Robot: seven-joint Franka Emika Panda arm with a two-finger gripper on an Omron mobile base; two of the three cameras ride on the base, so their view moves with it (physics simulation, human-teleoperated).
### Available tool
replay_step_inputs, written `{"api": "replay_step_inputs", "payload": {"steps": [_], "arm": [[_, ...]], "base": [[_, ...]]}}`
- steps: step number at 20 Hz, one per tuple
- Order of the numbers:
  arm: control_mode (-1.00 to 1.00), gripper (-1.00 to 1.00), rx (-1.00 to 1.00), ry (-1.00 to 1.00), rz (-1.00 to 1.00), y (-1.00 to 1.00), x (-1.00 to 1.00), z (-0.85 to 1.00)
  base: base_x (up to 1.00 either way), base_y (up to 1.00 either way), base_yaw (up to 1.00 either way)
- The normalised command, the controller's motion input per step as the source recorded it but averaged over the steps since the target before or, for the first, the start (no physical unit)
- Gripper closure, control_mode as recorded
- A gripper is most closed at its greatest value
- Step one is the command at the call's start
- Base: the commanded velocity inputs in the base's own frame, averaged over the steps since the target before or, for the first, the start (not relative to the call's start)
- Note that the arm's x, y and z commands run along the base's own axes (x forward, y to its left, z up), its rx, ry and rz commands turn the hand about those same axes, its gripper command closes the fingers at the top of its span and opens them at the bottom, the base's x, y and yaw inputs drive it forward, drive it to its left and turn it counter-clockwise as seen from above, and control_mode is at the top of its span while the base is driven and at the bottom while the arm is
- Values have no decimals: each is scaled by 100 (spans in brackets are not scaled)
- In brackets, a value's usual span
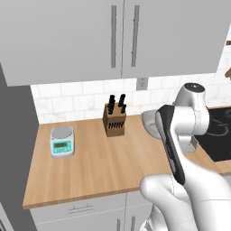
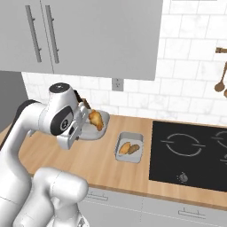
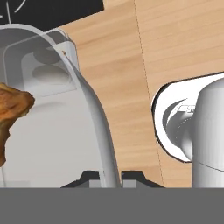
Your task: Take the meat container that has the chicken drumstick and place it on the second highest rack of the freezer. Then take the vegetable container that has the potato and sweet potato and place it on the highest rack of the freezer.
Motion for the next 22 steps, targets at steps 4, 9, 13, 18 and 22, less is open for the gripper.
{"api": "replay_step_inputs", "payload": {"steps": [4,9,13,18,22], "arm": [[-100,100,0,0,0,0,0,0],[-100,100,0,0,0,0,0,0],[-100,100,0,0,0,0,0,0],[100,100,0,0,0,0,0,0],[100,100,0,0,0,0,0,0]], "base": [[0,0,0],[0,0,0],[0,0,0],[-28,10,0],[-71,55,-3]]}}
